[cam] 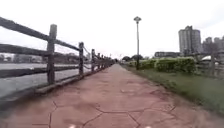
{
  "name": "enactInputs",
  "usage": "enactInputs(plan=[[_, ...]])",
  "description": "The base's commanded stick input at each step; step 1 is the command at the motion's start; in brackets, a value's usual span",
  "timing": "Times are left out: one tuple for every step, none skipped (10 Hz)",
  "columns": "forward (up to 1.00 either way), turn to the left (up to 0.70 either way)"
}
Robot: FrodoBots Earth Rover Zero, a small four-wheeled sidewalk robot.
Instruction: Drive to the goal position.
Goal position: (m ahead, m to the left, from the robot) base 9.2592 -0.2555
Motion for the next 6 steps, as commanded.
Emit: enactInputs(plan=[[1.0,0.01],[1.0,0.01],[1.0,0.01],[1.0,0.01],[1.0,0.01],[1.0,0.01]])
